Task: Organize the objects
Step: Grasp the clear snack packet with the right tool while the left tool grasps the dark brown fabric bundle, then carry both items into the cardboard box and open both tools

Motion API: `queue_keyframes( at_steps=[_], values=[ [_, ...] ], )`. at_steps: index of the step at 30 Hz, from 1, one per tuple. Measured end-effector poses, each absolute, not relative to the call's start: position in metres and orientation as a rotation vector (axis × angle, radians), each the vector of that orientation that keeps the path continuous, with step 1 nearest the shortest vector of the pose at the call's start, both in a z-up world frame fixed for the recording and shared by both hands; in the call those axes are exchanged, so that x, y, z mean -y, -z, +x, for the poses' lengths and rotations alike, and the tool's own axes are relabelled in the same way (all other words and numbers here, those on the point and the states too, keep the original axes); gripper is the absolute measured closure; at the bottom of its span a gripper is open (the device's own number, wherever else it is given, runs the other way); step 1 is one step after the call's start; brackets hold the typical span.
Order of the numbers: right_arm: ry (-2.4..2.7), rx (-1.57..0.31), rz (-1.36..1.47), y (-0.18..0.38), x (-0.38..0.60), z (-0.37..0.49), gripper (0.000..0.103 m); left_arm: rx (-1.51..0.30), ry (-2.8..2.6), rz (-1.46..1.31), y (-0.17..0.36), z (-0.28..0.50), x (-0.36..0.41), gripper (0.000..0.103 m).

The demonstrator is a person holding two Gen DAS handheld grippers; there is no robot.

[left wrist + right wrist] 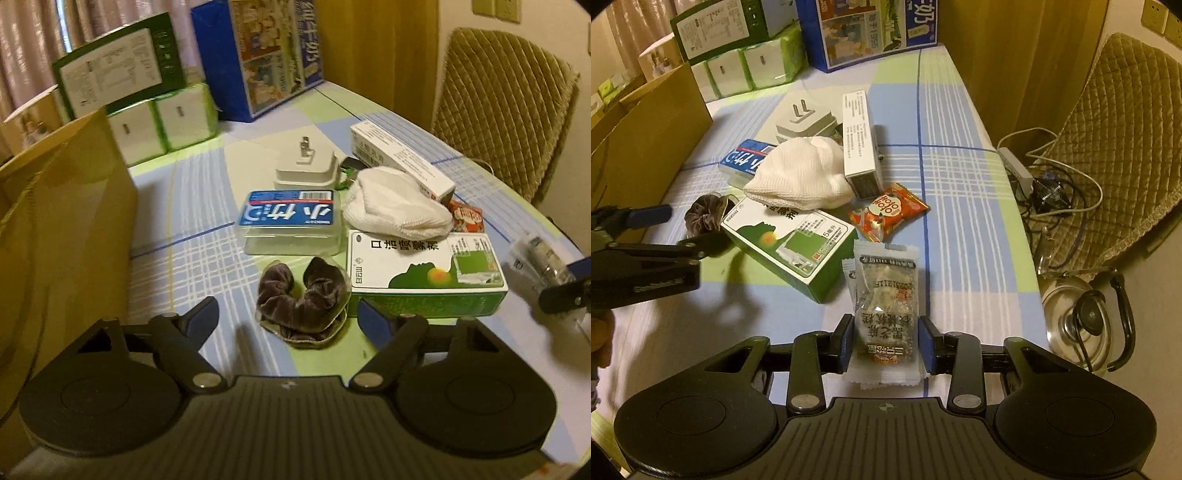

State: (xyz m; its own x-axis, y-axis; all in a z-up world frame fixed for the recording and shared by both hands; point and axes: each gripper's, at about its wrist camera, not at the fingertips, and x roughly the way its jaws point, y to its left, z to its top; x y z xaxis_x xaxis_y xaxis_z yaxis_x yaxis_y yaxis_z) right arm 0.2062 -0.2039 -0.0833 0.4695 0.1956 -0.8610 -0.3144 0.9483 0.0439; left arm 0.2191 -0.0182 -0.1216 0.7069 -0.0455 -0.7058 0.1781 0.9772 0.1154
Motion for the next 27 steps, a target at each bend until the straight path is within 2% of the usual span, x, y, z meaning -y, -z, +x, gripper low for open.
queue_keyframes(
  at_steps=[1, 3, 4, 8, 17, 27],
  values=[
    [-0.314, -1.036, -0.124, 0.083, 0.204, 0.206, 0.070, -0.780, 0.130, 0.179, 0.123, 0.222, 0.018, 0.034],
    [-0.314, -1.033, -0.121, 0.083, 0.204, 0.204, 0.070, -0.783, 0.138, 0.185, 0.127, 0.225, 0.018, 0.053],
    [-0.311, -1.031, -0.122, 0.083, 0.203, 0.204, 0.070, -0.788, 0.143, 0.188, 0.128, 0.226, 0.018, 0.060],
    [-0.304, -1.019, -0.114, 0.080, 0.202, 0.200, 0.070, -0.808, 0.131, 0.198, 0.124, 0.218, 0.018, 0.076],
    [-0.303, -0.970, -0.080, 0.059, 0.198, 0.179, 0.070, -0.812, 0.122, 0.129, 0.090, 0.167, 0.011, 0.077],
    [-0.443, -0.863, -0.027, -0.006, 0.147, 0.157, 0.070, -0.726, 0.079, 0.094, 0.009, 0.117, -0.032, 0.077]
  ],
)
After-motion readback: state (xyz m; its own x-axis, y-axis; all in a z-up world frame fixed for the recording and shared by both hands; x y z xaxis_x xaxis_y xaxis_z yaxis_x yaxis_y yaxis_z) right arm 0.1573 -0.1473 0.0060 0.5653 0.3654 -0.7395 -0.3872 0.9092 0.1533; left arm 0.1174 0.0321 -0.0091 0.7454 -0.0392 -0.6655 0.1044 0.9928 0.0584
